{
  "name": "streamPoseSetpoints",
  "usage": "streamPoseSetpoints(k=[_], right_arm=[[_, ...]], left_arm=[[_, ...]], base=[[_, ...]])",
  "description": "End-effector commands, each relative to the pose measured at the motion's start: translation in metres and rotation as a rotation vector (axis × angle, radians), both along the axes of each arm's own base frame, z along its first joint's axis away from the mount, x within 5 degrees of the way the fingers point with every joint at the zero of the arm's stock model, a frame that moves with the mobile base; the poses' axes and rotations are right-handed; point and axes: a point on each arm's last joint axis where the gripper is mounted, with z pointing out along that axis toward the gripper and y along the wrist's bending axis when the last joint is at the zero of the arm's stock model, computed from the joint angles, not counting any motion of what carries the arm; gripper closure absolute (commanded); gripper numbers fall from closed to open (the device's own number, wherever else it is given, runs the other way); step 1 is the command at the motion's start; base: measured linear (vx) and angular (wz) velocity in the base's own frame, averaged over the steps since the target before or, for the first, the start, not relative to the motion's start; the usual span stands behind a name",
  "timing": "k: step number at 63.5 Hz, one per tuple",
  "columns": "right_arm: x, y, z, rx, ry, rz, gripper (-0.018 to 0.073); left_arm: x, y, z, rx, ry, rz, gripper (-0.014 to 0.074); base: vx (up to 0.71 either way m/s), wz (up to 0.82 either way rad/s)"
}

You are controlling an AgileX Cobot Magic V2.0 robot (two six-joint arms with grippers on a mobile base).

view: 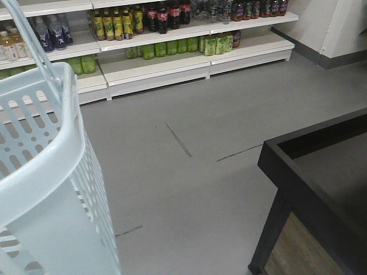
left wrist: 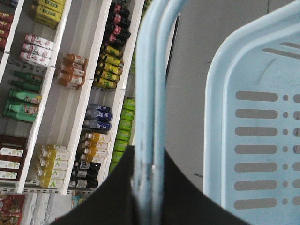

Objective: Pick three apples into basket with both arms
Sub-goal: 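Turn the base toward the empty black table near the potted plant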

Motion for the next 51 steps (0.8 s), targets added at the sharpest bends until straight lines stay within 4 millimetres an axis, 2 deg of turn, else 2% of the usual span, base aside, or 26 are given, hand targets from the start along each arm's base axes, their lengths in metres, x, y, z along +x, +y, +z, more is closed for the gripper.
streamPoseSetpoints(k=[1, 51], right_arm=[[0.0001, -0.0001, 0.0028, -0.012, -0.074, -0.002, 0.0568], [0.0001, -0.0001, 0.0028, -0.012, -0.074, -0.002, 0.0568]], left_arm=[[-0.0015, 0.0020, 0.0142, -0.046, -0.102, -0.015, 0.0603], [-0.0015, 0.0020, 0.0142, -0.046, -0.102, -0.015, 0.0603]], base=[[0.06, -0.22], [0.04, -0.15]])
